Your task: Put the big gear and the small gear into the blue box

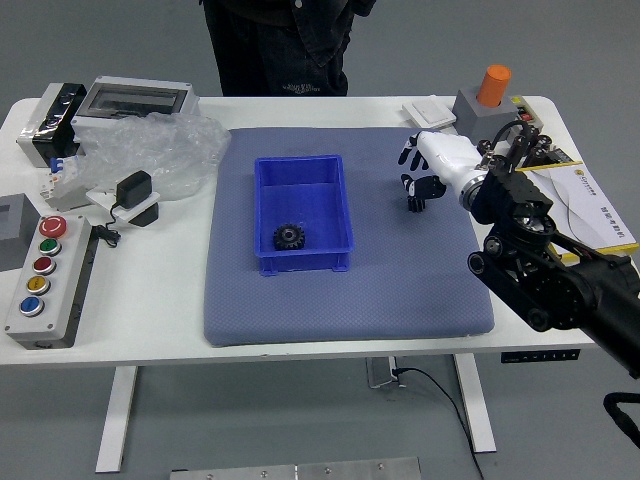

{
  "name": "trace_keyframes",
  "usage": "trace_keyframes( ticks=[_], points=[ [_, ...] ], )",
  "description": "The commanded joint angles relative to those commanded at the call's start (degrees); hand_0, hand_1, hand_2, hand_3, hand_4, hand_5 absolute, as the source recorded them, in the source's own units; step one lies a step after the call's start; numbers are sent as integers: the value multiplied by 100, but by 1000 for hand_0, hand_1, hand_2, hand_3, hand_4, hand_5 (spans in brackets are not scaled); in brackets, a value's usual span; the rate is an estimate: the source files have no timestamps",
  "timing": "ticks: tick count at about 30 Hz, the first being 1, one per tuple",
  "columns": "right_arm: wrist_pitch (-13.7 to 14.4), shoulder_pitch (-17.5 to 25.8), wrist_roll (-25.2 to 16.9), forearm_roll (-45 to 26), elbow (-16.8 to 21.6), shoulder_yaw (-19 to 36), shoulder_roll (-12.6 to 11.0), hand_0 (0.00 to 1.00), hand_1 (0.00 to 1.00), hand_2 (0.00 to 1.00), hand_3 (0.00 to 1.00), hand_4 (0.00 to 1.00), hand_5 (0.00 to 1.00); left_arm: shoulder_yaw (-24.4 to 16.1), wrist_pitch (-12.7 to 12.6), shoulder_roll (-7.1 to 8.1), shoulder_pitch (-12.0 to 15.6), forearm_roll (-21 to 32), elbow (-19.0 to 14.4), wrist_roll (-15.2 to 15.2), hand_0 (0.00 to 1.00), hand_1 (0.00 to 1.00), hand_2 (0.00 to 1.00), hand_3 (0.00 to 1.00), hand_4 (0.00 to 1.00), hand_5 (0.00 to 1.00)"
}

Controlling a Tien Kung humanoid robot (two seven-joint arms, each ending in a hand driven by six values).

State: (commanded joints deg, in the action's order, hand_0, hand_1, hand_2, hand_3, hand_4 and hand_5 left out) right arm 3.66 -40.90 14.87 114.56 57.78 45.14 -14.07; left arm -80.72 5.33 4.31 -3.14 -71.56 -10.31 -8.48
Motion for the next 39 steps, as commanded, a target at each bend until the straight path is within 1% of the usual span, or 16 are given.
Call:
trace_keyframes(
  ticks=[4,5,10,11,15,16,17,22,23,28,29,31,34,35,39],
  points=[
    [-28,-4,7,-21,-19,-3,15,633,538,534,606,613,18,-1,1,2,5,-10,0,-3,730,679,699,701,443,26],
    [-50,-8,7,-37,-45,-6,19,667,565,576,637,523,194,-2,3,2,5,-15,0,-3,729,680,703,701,444,27],
    [-284,-40,79,-187,-269,-9,52,667,565,576,637,523,194,-11,8,1,2,-37,0,-3,729,680,703,701,444,27],
    [-345,-53,96,-226,-346,-14,63,647,627,721,755,726,318,-11,8,3,3,-40,0,-4,729,680,699,700,444,27],
    [-483,-86,128,-311,-590,-34,95,647,627,721,755,726,318,-12,9,7,4,-52,0,-8,729,680,699,700,444,27],
    [-501,-90,129,-322,-632,-38,99,647,627,721,755,726,318,-12,9,8,4,-54,0,-8,729,680,699,700,444,27],
    [-515,-96,126,-337,-683,-46,104,659,628,726,771,747,320,-12,10,8,4,-56,0,-8,729,680,701,700,444,27],
    [-563,-116,122,-377,-846,-74,137,659,628,726,771,747,320,-8,11,5,5,-63,0,-9,729,680,701,700,444,27],
    [-568,-118,124,-382,-860,-80,142,659,627,727,770,762,332,-7,11,6,6,-64,0,-9,729,679,702,700,444,27],
    [-565,-129,129,-394,-929,-110,174,659,627,727,770,762,332,-9,13,4,6,-71,0,-9,729,679,702,700,444,27],
    [-558,-131,125,-394,-953,-114,185,654,615,715,746,756,336,-8,13,3,6,-71,0,-9,729,679,701,700,443,28],
    [-543,-137,114,-393,-995,-120,203,654,615,715,746,756,336,-7,13,2,7,-71,0,-9,729,679,701,700,443,28],
    [-506,-160,81,-384,-1094,-132,241,654,615,715,746,756,336,-3,12,0,8,-66,0,-10,729,679,701,700,443,28],
    [-491,-170,66,-384,-1128,-138,252,641,599,685,712,742,340,-2,12,-1,8,-65,0,-10,729,679,702,699,444,28],
    [-412,-214,-10,-383,-1299,-155,310,641,599,685,712,742,340,-2,11,-2,6,-63,0,-11,729,679,702,699,444,28]
  ],
)
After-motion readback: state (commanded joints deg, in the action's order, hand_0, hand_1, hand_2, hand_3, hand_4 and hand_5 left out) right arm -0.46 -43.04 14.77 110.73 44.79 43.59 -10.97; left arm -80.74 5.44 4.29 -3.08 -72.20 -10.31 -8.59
